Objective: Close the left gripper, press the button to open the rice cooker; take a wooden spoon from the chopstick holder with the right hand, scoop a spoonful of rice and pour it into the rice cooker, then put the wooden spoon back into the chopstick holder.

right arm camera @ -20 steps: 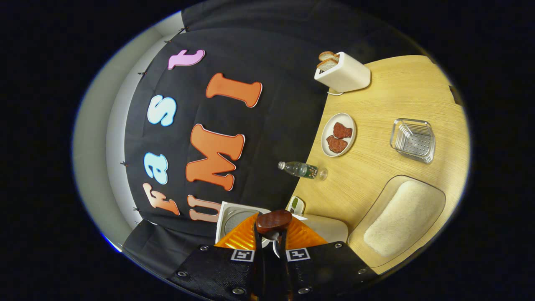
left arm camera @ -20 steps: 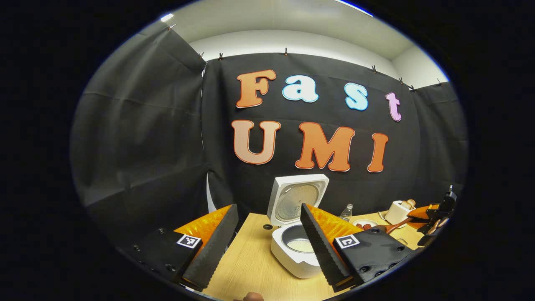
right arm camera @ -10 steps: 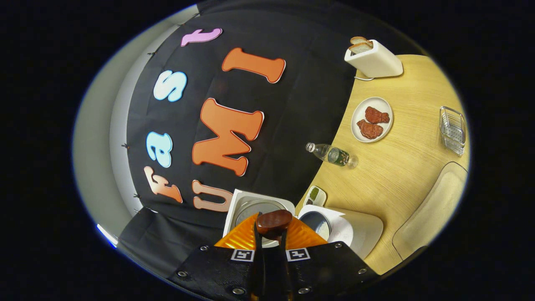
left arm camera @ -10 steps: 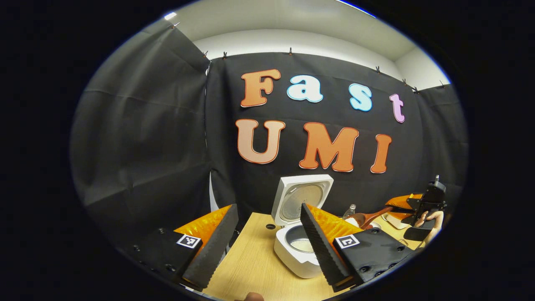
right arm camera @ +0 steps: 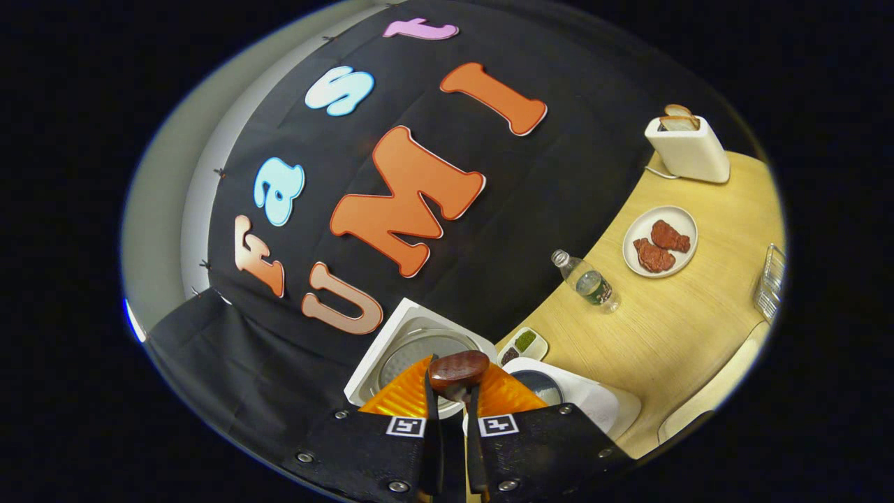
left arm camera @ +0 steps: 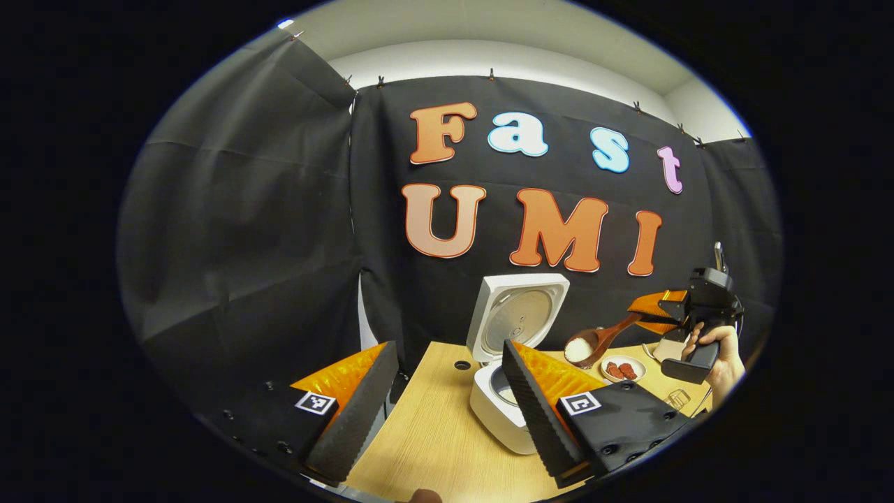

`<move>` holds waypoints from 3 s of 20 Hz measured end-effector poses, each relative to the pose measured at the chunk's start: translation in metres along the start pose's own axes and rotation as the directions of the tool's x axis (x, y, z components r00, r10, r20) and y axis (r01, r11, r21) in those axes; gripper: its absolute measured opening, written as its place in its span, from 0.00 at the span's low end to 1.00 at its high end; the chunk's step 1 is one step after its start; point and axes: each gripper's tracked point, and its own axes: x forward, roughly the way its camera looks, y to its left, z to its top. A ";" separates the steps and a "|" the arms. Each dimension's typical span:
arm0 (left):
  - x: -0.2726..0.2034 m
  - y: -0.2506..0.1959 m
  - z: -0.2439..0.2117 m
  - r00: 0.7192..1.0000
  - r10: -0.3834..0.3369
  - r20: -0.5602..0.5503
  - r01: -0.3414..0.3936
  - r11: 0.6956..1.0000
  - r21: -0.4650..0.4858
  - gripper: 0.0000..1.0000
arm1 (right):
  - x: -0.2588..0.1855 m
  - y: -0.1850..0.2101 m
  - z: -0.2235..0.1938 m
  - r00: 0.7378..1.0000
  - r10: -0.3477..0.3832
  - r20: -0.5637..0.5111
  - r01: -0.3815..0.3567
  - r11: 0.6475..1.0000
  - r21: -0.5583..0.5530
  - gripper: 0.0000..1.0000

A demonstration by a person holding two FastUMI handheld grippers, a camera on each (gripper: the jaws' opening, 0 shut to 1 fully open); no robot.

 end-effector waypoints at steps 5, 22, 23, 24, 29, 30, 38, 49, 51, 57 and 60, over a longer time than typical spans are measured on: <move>0.003 0.010 0.001 1.000 0.003 0.004 -0.003 1.000 -0.016 1.00 | 0.006 0.017 0.006 1.000 -0.002 0.024 0.005 0.993 -0.117 0.13; 0.015 0.013 0.000 1.000 -0.008 0.012 0.008 1.000 -0.001 1.00 | 0.016 0.042 -0.003 1.000 0.007 0.017 -0.002 0.949 -0.314 0.13; 0.016 0.013 -0.001 1.000 -0.007 0.012 0.007 1.000 0.001 1.00 | 0.016 0.044 -0.005 1.000 0.007 0.015 -0.001 0.945 -0.327 0.13; 0.015 0.014 0.001 1.000 -0.007 0.013 0.007 1.000 0.003 1.00 | 0.017 0.045 -0.006 1.000 0.006 0.012 -0.001 0.940 -0.341 0.13; 0.018 0.016 0.000 1.000 -0.010 0.013 0.010 1.000 0.007 1.00 | 0.019 0.049 -0.014 1.000 -0.001 0.003 0.002 0.903 -0.429 0.13; 0.018 0.016 0.000 1.000 -0.011 0.013 0.011 1.000 0.006 1.00 | 0.019 0.050 -0.017 1.000 0.002 0.001 -0.002 0.894 -0.448 0.13; 0.019 0.017 -0.005 1.000 -0.021 0.006 0.021 1.000 -0.015 1.00 | 0.016 0.069 -0.032 0.999 0.026 -0.022 -0.035 0.785 -0.619 0.13; 0.020 0.021 -0.011 1.000 -0.002 0.001 0.002 1.000 -0.021 1.00 | 0.015 0.060 -0.049 0.998 -0.001 -0.060 -0.044 0.651 -0.758 0.13; 0.022 0.022 -0.011 1.000 0.009 0.007 -0.009 1.000 -0.021 1.00 | 0.014 0.057 -0.045 0.998 0.000 -0.064 -0.047 0.668 -0.743 0.13; 0.024 0.008 -0.007 1.000 0.019 0.022 -0.017 0.997 -0.071 1.00 | -0.006 0.032 -0.010 0.997 0.008 -0.079 -0.056 0.765 -0.642 0.13; 0.026 -0.007 0.009 0.998 0.013 0.069 -0.009 0.998 -0.063 1.00 | -0.028 0.005 0.021 0.998 0.001 -0.067 -0.041 0.805 -0.592 0.13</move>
